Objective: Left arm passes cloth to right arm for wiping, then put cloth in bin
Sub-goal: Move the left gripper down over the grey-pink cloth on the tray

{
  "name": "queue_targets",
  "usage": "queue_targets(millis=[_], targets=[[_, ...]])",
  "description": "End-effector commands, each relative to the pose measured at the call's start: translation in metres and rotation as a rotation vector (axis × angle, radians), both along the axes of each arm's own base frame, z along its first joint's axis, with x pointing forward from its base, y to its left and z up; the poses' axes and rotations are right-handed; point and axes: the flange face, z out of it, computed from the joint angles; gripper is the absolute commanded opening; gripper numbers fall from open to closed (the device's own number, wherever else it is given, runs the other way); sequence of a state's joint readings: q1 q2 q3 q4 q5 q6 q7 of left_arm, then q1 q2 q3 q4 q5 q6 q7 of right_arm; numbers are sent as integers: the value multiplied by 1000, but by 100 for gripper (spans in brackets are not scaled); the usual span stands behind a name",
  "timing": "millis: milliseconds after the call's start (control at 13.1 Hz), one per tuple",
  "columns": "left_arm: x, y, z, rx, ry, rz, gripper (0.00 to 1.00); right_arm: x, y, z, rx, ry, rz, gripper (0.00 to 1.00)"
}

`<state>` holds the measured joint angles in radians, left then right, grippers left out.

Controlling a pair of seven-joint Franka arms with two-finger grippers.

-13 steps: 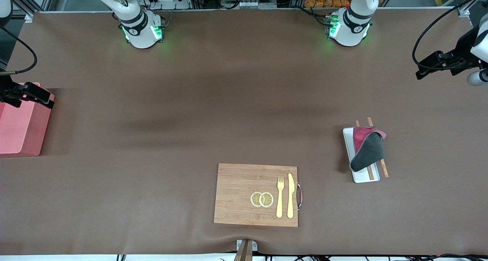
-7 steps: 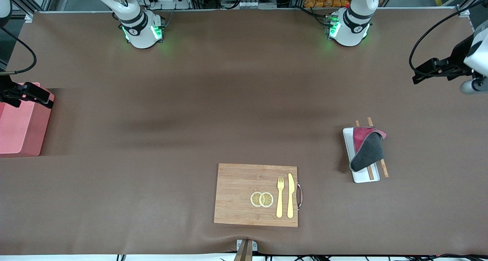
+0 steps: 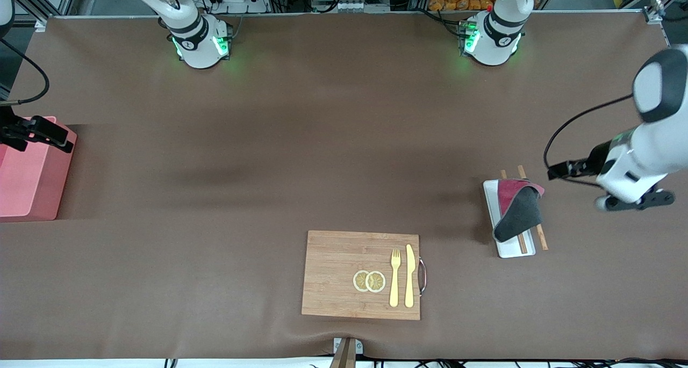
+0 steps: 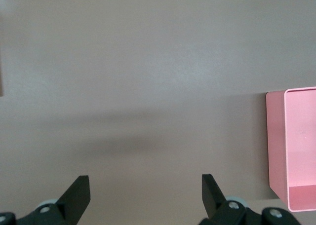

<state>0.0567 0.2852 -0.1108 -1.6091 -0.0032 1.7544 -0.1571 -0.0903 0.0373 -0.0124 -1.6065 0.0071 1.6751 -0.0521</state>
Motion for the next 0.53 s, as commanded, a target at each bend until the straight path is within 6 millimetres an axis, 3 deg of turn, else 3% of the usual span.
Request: queue_targets(millis=[0, 229, 457], targets=[[-5, 0, -45, 16, -30, -3, 100, 3, -2, -6, -3, 16, -4, 100], [3, 0, -84, 9, -32, -1, 100, 4, 18, -9, 2, 26, -126, 100], [10, -2, -112, 4, -29, -3, 85, 6, 44, -20, 2, 65, -268, 100]])
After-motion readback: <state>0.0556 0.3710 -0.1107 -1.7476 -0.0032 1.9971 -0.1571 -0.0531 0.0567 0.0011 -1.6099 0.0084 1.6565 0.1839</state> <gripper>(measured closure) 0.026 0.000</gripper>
